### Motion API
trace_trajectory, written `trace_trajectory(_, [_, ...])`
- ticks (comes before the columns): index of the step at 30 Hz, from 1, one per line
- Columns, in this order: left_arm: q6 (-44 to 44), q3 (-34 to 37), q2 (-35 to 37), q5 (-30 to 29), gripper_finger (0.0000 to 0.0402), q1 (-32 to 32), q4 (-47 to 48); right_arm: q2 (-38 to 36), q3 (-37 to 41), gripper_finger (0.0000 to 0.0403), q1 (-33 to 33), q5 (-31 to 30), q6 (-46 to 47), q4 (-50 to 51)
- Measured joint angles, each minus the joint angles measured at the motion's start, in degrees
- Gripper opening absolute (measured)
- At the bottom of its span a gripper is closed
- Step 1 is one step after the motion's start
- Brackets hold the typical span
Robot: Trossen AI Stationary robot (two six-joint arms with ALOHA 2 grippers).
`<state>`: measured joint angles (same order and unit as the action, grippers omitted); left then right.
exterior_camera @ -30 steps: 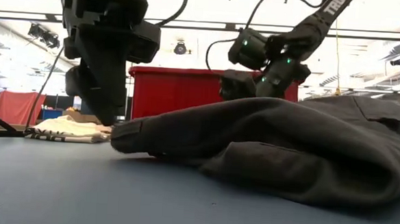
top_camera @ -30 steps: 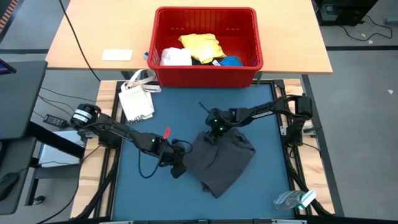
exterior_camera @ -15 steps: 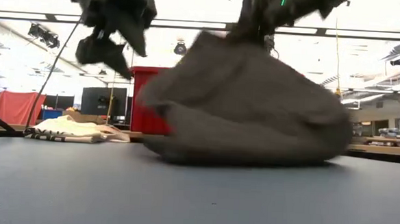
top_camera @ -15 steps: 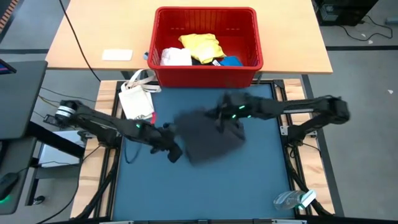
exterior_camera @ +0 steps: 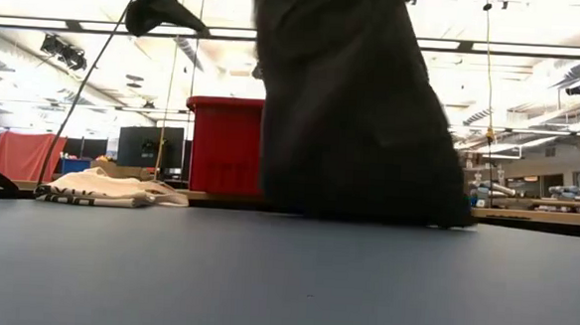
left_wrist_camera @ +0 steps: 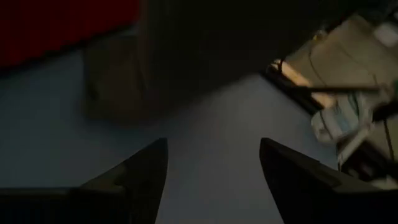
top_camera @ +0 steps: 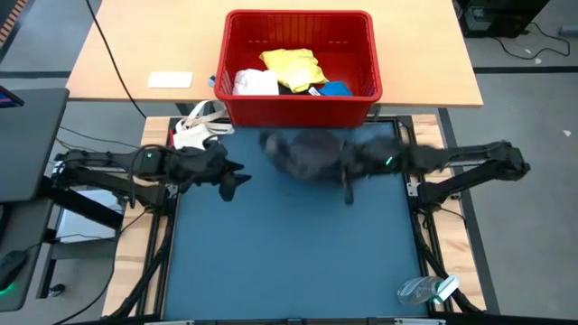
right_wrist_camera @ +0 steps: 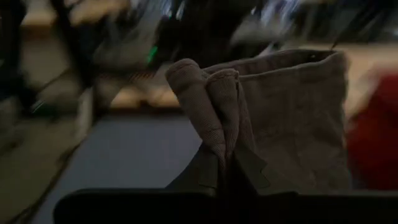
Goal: Fold laundry
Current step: Fold the gray shorts
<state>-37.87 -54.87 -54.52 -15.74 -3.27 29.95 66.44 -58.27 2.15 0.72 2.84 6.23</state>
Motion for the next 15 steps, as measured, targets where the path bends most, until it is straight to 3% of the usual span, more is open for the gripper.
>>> trace_trajectory(3, [1.7, 0.0, -1.7, 0.1, 0.0259, -2.4, 1.2, 3.6, 4.7, 0.0021, 7.3, -2.1, 6.9, -4.5])
trace_trajectory(7, [2.6, 0.0, -5.6, 0.1, 0.0259, -5.5, 2.8, 8.6, 11.5, 0.0021, 17.5, -8.4, 16.7, -17.8])
trace_trajectory(11, [4.5, 0.0, -9.6, 2.5, 0.0259, -8.0, 2.8, 11.1, 15.3, 0.002, 25.9, -20.8, 23.5, -26.8])
trace_trajectory(15, [9.0, 0.0, -14.0, 7.6, 0.0259, -9.0, 2.6, 11.3, 16.3, 0.002, 33.1, -34.2, 30.6, -24.6])
